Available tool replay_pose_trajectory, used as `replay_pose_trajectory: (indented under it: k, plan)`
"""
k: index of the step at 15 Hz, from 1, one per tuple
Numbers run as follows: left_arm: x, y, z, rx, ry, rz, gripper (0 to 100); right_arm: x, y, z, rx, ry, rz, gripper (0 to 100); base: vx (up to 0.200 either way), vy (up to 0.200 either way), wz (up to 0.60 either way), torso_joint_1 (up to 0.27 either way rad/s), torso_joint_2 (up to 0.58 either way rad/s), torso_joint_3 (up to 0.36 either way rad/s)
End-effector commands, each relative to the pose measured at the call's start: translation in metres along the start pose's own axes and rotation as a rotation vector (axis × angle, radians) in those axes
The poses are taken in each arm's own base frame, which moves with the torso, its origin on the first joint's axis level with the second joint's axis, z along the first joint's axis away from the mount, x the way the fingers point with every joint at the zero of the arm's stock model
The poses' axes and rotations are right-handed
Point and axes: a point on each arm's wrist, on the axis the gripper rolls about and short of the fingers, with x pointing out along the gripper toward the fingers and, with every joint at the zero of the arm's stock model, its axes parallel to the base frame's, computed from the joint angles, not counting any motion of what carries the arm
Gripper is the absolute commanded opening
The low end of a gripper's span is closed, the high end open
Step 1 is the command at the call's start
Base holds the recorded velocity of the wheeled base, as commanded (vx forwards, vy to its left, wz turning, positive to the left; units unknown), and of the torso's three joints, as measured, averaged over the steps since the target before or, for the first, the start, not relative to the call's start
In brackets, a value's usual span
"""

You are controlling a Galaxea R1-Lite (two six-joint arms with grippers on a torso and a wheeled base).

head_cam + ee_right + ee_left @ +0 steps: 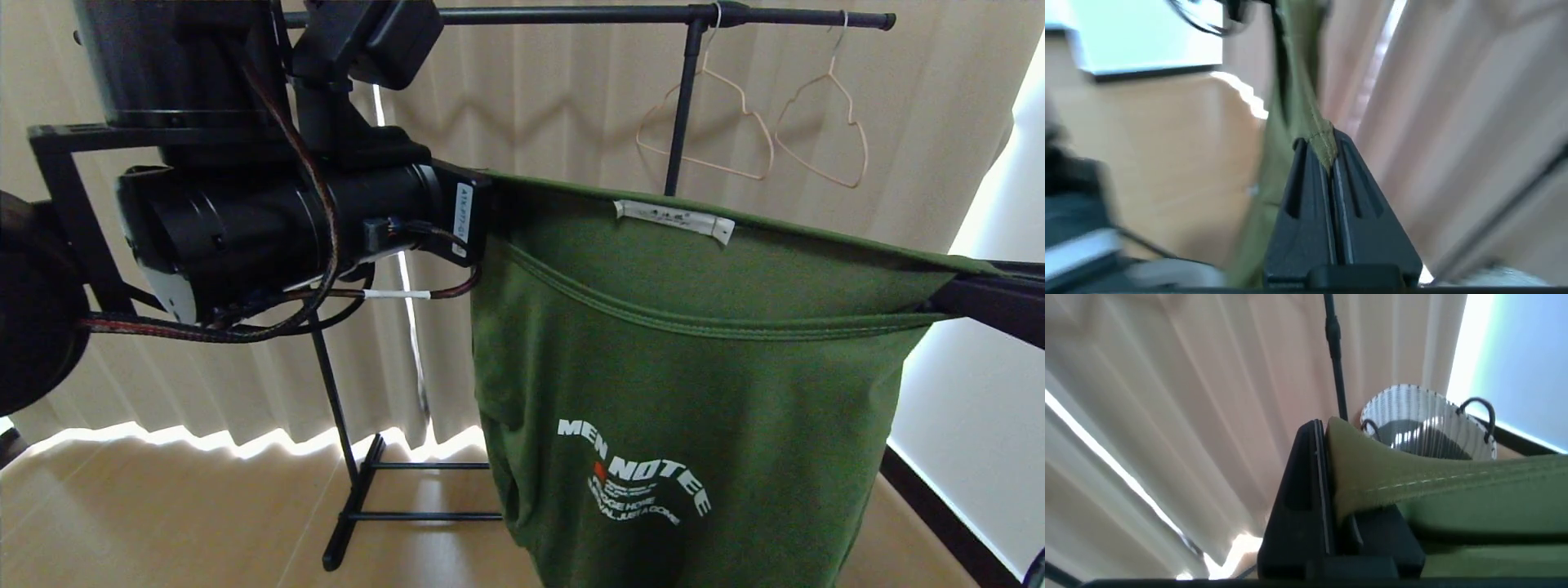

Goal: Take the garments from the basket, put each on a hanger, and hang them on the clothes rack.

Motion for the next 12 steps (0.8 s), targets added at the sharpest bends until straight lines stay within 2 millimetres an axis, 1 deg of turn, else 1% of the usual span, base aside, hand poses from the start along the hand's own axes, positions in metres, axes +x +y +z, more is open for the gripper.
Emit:
replay_pose_trajectory:
  k: [1,3,4,5,6,8,9,10,12]
  plan:
    - [-0.016,0.003,0.002,0.002,0.014,-0.003,0,0.013,-0.018,-0.007,-0.031,0.055,-0.131,0,0.000,0.000,0.00,0.000,0.00,0.000]
    - [-0.043,0.005,0.000,0.010,0.075,-0.067,0,0.030,-0.030,-0.008,-0.055,0.036,-0.214,0,0.000,0.000,0.00,0.000,0.00,0.000]
    - [-0.043,0.005,0.000,0.010,0.075,-0.067,0,0.030,-0.030,-0.008,-0.055,0.036,-0.214,0,0.000,0.000,0.00,0.000,0.00,0.000]
    - [-0.078,0.007,0.001,0.005,0.121,-0.220,0,0.050,-0.042,-0.012,-0.069,-0.002,-0.223,0,0.000,0.000,0.00,0.000,0.00,0.000]
    - [-0.089,0.008,0.001,0.002,0.131,-0.266,0,0.059,-0.048,-0.014,-0.063,-0.017,-0.225,0,0.000,0.000,0.00,0.000,0.00,0.000]
    - [-0.100,0.007,-0.002,-0.005,0.124,-0.335,0,0.071,-0.054,-0.013,-0.020,-0.065,-0.219,0,0.000,0.000,0.00,0.000,0.00,0.000]
    - [-0.105,0.007,-0.004,-0.009,0.118,-0.382,0,0.082,-0.055,-0.008,0.017,-0.116,-0.196,0,0.000,0.000,0.00,0.000,0.00,0.000]
    - [-0.106,0.006,-0.005,-0.010,0.120,-0.390,0,0.087,-0.055,-0.006,0.035,-0.133,-0.188,0,0.000,0.000,0.00,0.000,0.00,0.000]
    - [-0.104,0.006,-0.005,-0.010,0.121,-0.391,0,0.090,-0.057,-0.007,0.041,-0.130,-0.187,0,0.000,0.000,0.00,0.000,0.00,0.000]
